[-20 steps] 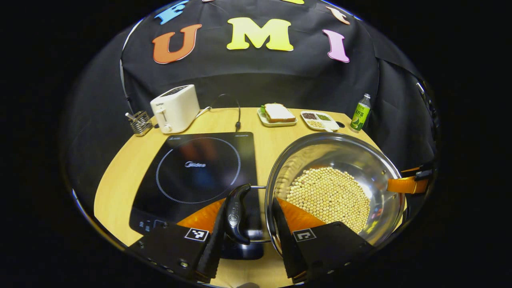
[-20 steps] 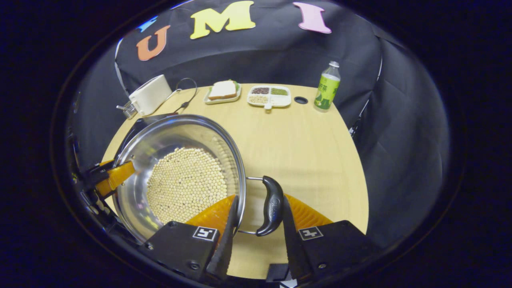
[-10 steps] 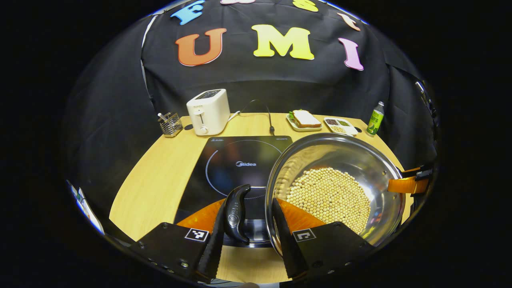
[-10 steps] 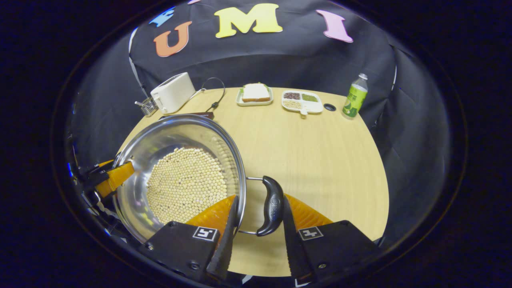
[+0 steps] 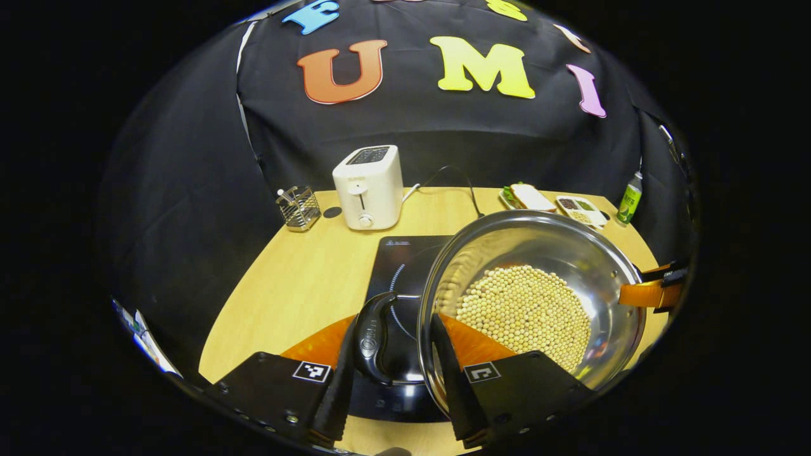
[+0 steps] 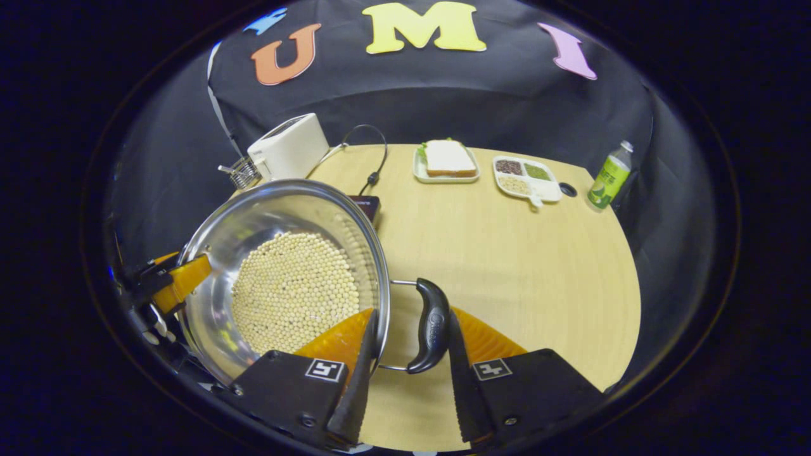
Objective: First push the handle of the pot to place it horizontally, then grasp the pot with both hands and set it on the induction cooktop.
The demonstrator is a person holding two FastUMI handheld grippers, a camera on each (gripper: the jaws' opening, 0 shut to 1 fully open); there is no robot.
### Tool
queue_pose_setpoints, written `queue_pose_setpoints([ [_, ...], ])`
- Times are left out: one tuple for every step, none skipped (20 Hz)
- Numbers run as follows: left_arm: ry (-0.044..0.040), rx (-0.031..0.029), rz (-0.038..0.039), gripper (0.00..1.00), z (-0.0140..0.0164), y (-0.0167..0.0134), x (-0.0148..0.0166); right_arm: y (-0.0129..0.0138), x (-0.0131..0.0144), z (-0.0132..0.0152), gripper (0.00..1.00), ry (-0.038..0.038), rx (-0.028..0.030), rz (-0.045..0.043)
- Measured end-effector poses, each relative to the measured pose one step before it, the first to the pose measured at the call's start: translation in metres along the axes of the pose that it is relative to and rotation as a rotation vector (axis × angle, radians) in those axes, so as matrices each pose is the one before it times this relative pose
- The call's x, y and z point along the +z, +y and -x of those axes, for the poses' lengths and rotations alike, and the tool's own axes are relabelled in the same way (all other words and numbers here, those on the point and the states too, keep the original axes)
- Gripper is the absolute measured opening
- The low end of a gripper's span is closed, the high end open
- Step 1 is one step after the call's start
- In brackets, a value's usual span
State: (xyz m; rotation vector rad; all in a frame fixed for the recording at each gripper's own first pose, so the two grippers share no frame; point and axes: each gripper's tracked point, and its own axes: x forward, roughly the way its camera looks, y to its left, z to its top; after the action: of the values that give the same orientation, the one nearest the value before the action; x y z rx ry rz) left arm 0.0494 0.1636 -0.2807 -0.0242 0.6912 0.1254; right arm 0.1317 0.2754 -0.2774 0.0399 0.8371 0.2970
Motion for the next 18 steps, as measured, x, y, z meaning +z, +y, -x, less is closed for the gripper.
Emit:
queue_pose_setpoints([
  [0.00675,0.00585,0.01211,0.61,-0.00551,0.00606,0.00208,0.00532,0.00537,-0.00485,0.58,-0.00014,-0.00098,0.00178],
  [0.00398,0.00075,0.0035,0.61,-0.00599,0.00447,0.00365,0.005,0.00453,-0.0043,0.58,0.00317,-0.00014,-0.00262],
  [-0.00241,0.00024,-0.0029,0.61,-0.00573,0.00421,0.00306,0.00534,0.00468,-0.00477,0.58,0.00263,0.00108,-0.00648],
  [-0.00054,-0.00005,-0.0038,0.61,-0.0057,0.00374,0.00393,0.0037,0.00394,-0.00405,0.6,0.0035,-0.00223,-0.00557],
  [-0.00082,-0.00153,-0.00874,0.61,-0.0051,0.00372,0.00331,0.002,0.00358,-0.00373,0.58,0.00028,-0.00432,-0.01017],
  [-0.00129,-0.00109,-0.00339,0.61,-0.00434,0.00244,0.00205,0.00283,0.00229,-0.00332,0.57,0.00508,-0.00339,-0.00462],
  [0.00508,-0.00157,-0.00002,0.61,-0.00508,0.00109,0.00123,0.00147,0.00285,-0.00436,0.57,0.00308,-0.00419,-0.00609],
  [0.00223,-0.00153,-0.0001,0.61,-0.00571,0.00219,0.00147,0.00209,0.003,-0.00391,0.57,0.00242,-0.00343,-0.00108],
  [0.00219,-0.00305,-0.00156,0.61,-0.00631,0.00095,0.00228,0.00154,0.0028,-0.00326,0.58,0.00465,-0.00503,-0.00105],
  [0.00512,-0.00176,0.00087,0.61,-0.00511,0.0004,0.00082,0.00069,0.00011,-0.00228,0.58,0.00474,-0.00454,-0.00115],
  [0.00572,-0.00162,0.00286,0.61,-0.00475,0.00089,0.00018,0.0001,0.00178,-0.00312,0.57,0.00605,-0.00442,-0.00131],
  [0.00387,-0.00177,0.00257,0.61,-0.00388,0.00059,0.00023,0.00086,0.00164,-0.00242,0.57,0.00202,-0.0027,-0.00208],
  [0.00073,0.00061,0.00243,0.61,-0.00215,0.00125,-0.00067,0.00086,0.00122,-0.0034,0.58,0.00038,-0.00021,0.00142],
  [0.00069,-0.00023,-0.00029,0.61,-0.00294,0.001,-0.00011,0.00097,0.00011,-0.00223,0.57,0.00262,-0.00076,-0.00143],
  [0.00237,0.00192,-0.00118,0.61,-0.00161,0.00108,0.0,0.00071,-0.00084,-0.00236,0.58,0.00601,0.00063,-0.0021],
  [0.00442,0.0,0.00172,0.61,-0.00165,0.00029,-0.00034,0.00097,0.0014,-0.00113,0.57,-0.00032,-0.00191,-0.00281],
  [0.00422,0.00053,0.0038,0.61,-0.00233,0.00068,-0.00201,0.00095,0.00104,-0.00251,0.58,0.00003,-0.00466,0.00734],
  [-0.00201,0.00082,0.00154,0.61,-0.00149,0.00102,-0.00043,0.00025,0.00182,0.00282,0.57,-0.00508,-0.00454,0.00737],
])
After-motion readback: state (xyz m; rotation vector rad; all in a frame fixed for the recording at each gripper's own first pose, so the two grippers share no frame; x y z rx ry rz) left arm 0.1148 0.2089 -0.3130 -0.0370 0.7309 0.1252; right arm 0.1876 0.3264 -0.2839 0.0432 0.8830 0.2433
